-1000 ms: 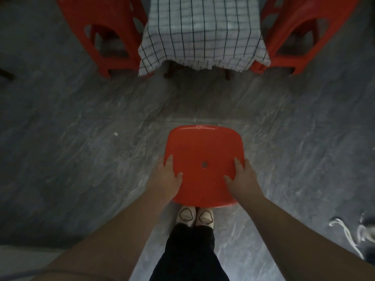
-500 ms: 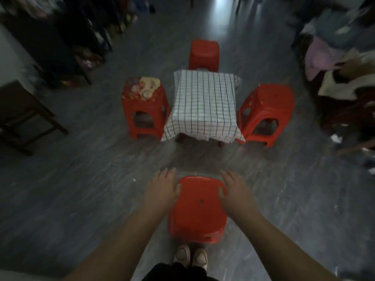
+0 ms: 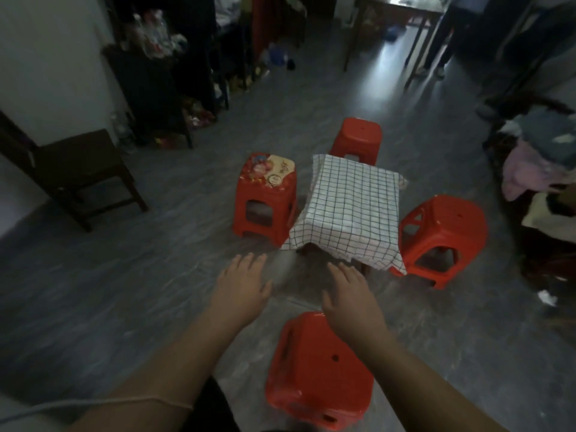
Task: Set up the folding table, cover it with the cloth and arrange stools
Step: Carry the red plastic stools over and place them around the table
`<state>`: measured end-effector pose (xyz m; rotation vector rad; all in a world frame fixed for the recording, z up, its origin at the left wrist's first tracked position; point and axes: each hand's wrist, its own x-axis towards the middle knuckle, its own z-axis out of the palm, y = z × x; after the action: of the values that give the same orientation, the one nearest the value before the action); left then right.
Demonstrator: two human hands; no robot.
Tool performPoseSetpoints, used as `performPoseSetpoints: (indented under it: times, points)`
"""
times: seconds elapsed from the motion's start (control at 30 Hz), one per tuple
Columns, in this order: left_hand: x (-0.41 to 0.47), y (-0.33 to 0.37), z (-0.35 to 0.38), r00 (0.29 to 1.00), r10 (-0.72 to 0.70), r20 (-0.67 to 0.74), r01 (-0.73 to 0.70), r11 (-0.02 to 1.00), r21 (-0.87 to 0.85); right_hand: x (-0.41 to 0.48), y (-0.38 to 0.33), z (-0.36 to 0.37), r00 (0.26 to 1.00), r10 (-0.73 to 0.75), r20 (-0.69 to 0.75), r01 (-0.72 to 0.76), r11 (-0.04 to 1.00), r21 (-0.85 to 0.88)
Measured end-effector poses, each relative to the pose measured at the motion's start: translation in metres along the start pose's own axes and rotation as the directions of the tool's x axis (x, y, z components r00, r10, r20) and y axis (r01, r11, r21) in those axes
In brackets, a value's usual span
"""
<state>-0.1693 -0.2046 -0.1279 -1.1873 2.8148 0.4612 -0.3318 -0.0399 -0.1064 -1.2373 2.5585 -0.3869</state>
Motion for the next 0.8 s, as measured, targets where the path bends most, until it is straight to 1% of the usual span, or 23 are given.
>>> performPoseSetpoints:
  times: [0.1,0.27,0.47,0.6,0.8]
  points:
    - [0.031,-0.055,-0.016,1.000,-0.017,0.004,0.017,1.000,0.005,0.047,-0.051,0.013,1.000,-0.026,0.003,0.026,1.000,-0.009]
    - [0.098,-0.171,-0.056,0.999,-0.034,-0.003,0.035,0.999,0.021,0.138,-0.158,0.041,0.998,-0.060,0.019,0.061,0.997,-0.043]
    - [0.173,-0.292,-0.119,0.999,-0.044,0.015,0.043,0.999,0.029,0.243,-0.289,0.064,0.997,-0.063,0.044,0.064,0.998,-0.019]
    - [0.212,-0.340,-0.156,0.999,-0.052,-0.008,0.052,0.998,0.024,0.294,-0.344,0.070,0.997,-0.070,0.045,0.071,0.997,-0.011]
    - [0.274,-0.376,-0.181,0.999,-0.043,-0.004,0.043,0.999,0.019,0.360,-0.373,0.073,0.997,-0.058,0.051,0.058,0.998,-0.004]
